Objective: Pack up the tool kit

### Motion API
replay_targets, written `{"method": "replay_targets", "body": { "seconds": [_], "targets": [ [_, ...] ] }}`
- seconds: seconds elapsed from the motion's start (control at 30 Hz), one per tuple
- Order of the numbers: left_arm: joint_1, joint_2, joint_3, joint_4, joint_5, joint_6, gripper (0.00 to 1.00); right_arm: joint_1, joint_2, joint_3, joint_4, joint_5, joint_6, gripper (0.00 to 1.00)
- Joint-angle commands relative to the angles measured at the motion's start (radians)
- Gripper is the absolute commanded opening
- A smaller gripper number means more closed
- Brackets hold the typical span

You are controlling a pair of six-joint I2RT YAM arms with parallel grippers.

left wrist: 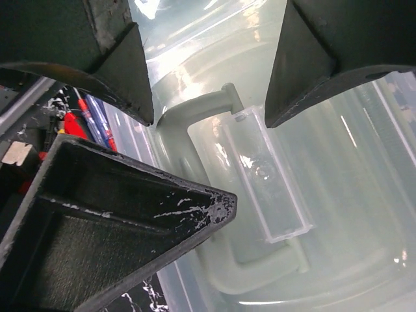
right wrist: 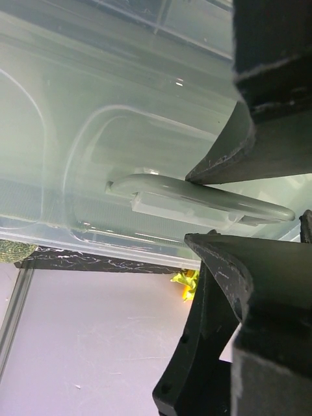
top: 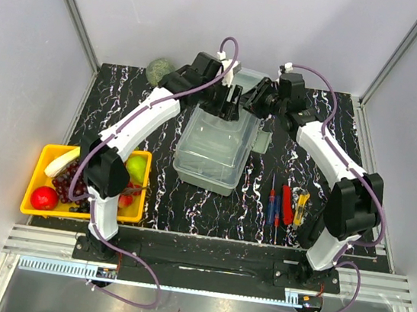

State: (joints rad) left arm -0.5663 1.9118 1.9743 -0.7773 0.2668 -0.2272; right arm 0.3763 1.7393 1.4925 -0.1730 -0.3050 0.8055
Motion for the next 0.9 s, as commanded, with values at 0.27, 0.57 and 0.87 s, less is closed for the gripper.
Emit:
{"method": "replay_targets", "body": {
  "seconds": [0.27,0.57,0.87],
  "targets": [
    [-0.064,-0.128,-0.089,0.115,-0.193,0.127,0.85,0.007,0.042,0.109,-0.034,-0.037,0.015,0.41],
    [-0.147,-0.097,-0.118,0.16,-0.329,0.186,0.82,0.007,0.042,0.094,-0.011,-0.048,0.063,0.4],
    [-0.213,-0.043,-0.123,0.219,-0.686,0.219,0.59,0.009,0.023,0.074,0.001,-0.055,0.072,0.42]
  ]
}}
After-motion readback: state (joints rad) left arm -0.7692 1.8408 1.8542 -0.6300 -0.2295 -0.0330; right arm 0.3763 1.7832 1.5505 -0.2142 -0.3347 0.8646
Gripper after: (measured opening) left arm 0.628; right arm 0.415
